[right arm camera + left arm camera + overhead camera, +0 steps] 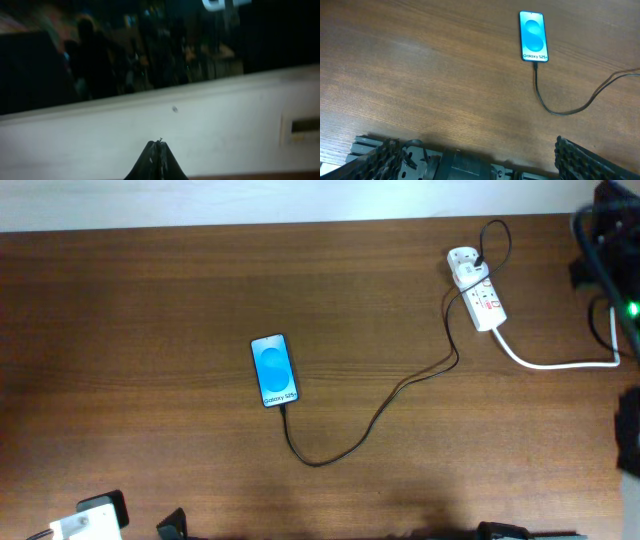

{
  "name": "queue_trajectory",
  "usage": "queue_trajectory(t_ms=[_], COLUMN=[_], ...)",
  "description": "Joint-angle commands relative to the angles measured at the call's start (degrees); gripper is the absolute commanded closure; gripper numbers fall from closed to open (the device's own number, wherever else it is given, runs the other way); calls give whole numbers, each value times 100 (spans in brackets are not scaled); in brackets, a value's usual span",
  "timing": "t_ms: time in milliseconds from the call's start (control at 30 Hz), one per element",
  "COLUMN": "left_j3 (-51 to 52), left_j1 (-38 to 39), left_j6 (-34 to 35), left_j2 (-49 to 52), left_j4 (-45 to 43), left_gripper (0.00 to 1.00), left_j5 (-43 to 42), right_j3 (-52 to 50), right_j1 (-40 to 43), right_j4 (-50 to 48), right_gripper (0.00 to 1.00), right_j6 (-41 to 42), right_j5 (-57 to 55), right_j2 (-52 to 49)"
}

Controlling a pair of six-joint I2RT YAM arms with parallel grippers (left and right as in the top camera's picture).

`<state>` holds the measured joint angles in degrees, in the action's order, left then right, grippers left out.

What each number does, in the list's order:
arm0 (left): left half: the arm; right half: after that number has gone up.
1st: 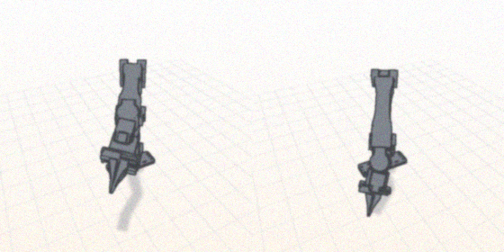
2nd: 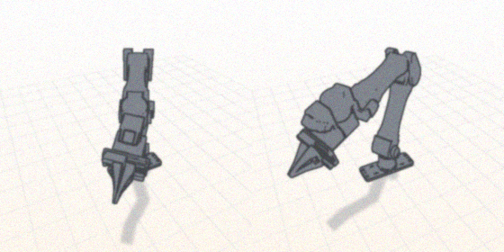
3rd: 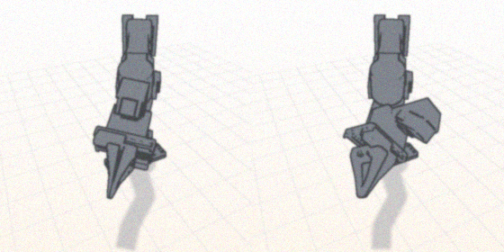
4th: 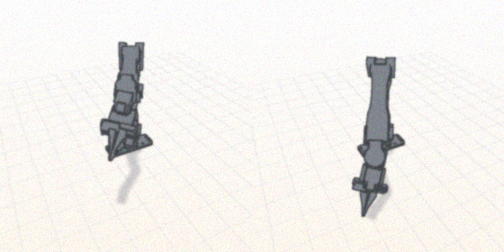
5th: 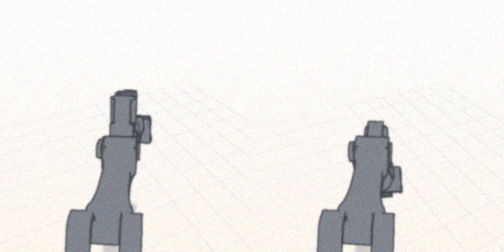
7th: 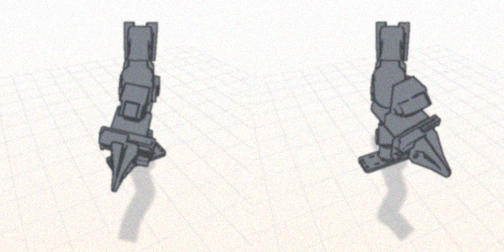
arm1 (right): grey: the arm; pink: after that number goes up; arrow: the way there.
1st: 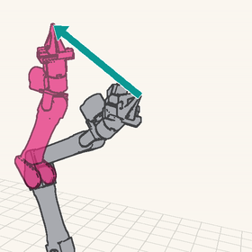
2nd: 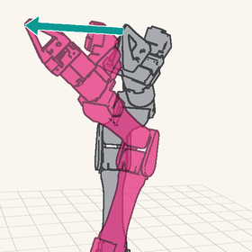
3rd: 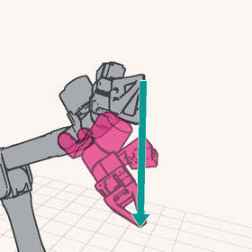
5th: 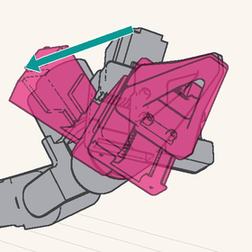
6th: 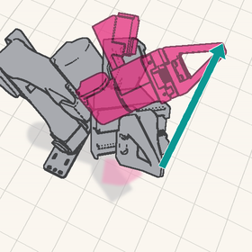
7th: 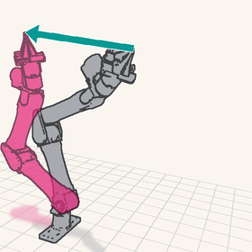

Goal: Plug charger to phone and switch on socket

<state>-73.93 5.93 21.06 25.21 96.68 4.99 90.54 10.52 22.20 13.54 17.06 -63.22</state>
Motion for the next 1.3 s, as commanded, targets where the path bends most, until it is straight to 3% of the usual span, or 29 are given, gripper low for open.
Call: queue_trajectory(t_ms=[0,133,433,567,833,1000,1167,1267], left_j3=[0,0,0,0,0,0,0,0], left_j1=[-35,-35,-35,-35,-35,-35,-35,-35], left_j6=[76,76,76,76,76,76,76,76], left_j2=[-22,-22,-22,-22,-22,-22,-22,-22], left_j4=[2,2,0,2,2,2,2,0], left_gripper=[1,1,1,1,1,1,1,1], left_j5=[103,103,103,103,103,103,103,103], right_j3=[9,-92,-1335,-1425,-1506,-2282,-2437,-2437], right_j1=[-378,-1023,-1126,-1128,-922,-627,-636,-636], right_j4=[168,516,374,616,872,896,800,802], right_gripper=[96,96,96,89,89,89,91,85], right_j6=[-61,-1047,-1421,-1786,-1781,-1779,-1784,-1779], right_j5=[-374,-1460,-2730,-2874,-3237,-3283,-4350,-4275], right_j2=[455,1073,3158,3344,3919,5001,5265,5265])
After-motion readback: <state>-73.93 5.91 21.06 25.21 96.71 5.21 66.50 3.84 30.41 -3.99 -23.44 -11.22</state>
